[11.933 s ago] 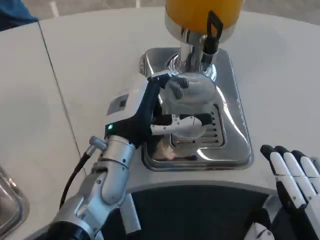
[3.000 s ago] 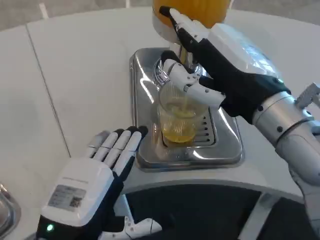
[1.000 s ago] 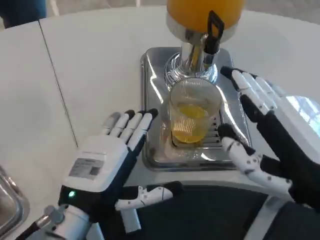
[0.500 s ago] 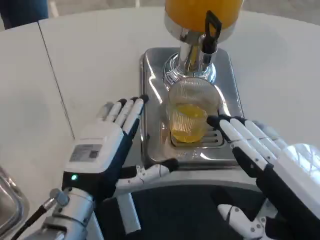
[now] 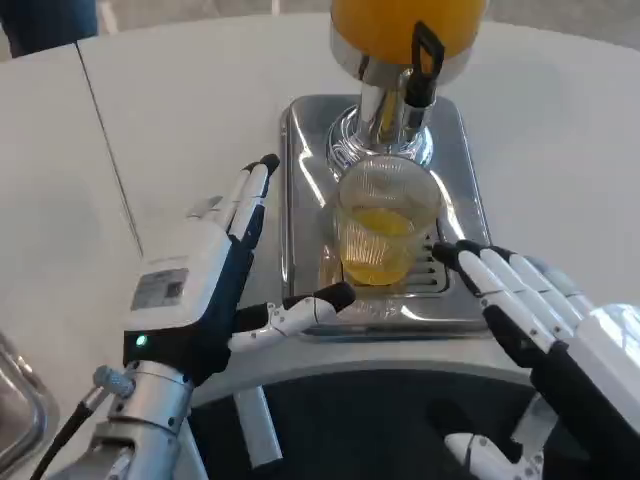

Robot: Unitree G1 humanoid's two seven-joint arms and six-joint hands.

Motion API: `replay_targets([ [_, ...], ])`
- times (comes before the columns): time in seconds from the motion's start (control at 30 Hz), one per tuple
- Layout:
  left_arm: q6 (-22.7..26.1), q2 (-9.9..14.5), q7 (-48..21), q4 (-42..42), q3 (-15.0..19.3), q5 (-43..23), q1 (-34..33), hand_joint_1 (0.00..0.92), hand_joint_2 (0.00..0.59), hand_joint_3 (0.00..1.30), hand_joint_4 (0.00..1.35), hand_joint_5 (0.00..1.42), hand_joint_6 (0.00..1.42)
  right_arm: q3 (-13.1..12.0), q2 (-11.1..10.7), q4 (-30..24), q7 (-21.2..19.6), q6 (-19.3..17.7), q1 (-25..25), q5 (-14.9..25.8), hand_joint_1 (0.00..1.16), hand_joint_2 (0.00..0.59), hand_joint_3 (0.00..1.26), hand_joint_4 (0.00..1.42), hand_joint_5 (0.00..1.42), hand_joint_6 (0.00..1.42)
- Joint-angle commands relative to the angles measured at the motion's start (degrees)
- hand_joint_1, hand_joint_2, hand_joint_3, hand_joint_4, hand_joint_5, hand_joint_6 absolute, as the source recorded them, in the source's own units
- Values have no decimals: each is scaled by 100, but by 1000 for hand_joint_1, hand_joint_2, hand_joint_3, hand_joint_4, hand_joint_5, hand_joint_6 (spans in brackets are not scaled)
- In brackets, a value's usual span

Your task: Grasp the cup under the faucet to collect the drink, then remove the cup.

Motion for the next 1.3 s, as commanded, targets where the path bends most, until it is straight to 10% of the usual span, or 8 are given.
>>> replay_targets([
  [0.03,-199,-67,73,12,-79,-101,12,39,36,0,0,163,149,-105,-11,-67,55,-154,189,-146,324,428,18,0,0,0],
  [1.3,-38,-608,485,549,-637,260,-544,124,30,0,0,281,239,-196,185,364,27,-427,534,-513,349,437,14,0,0,0],
])
